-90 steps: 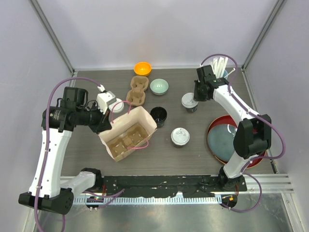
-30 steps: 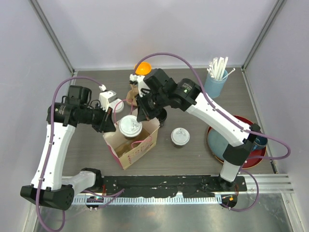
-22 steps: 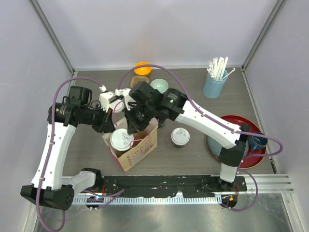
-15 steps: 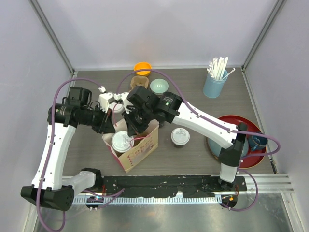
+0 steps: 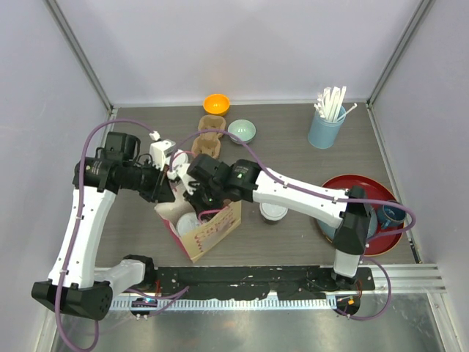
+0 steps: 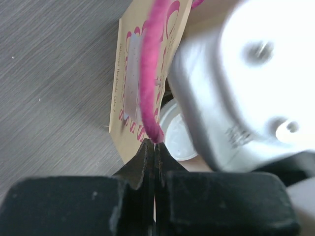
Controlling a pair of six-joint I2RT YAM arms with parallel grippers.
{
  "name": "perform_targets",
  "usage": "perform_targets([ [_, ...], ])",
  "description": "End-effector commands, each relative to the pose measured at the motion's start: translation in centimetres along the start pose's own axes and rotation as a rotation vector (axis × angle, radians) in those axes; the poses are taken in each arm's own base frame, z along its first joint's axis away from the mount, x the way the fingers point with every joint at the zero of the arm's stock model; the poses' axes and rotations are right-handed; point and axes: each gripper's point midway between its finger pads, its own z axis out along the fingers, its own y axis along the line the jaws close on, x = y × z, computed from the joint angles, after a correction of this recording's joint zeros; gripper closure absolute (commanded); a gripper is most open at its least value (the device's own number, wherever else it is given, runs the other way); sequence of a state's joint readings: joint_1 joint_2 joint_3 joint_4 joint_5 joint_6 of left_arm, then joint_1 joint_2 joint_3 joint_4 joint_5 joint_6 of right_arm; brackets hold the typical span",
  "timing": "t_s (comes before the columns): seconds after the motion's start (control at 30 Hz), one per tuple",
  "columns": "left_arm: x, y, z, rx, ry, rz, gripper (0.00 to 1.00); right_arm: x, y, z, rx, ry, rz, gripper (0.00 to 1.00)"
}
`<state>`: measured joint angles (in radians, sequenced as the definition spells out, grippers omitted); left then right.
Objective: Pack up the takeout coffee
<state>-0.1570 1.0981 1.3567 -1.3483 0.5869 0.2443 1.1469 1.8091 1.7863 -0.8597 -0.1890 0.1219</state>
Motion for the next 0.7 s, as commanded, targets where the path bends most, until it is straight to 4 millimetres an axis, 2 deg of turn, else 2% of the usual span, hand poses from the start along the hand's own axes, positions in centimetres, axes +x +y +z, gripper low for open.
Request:
perform_targets([
  [0.0, -0.1, -0.5, -0.2, 0.021, -0.001, 0.021, 1.00, -0.6, 1.3, -0.9, -0.039, -0.061, -0.150, 0.99],
  [0.23, -0.5, -0.2, -0.7, -0.014, -0.023, 0.044, 1.00, 1.0, 1.4, 0.4, -0.073, -0.007, -0.182, 0.99],
  [0.47, -1.6, -0.5, -0.8, 0.002, -0.070, 0.064, 1.00, 3.1, 1.0, 2.9, -0.092, 0.091, -0.169, 0.99],
  [0.67, -1.5, -2.6, -1.3, 0.090, -0.104, 0.089, 1.00, 4.4, 0.5, 4.6, -0.064, 0.150, -0.084, 0.99],
])
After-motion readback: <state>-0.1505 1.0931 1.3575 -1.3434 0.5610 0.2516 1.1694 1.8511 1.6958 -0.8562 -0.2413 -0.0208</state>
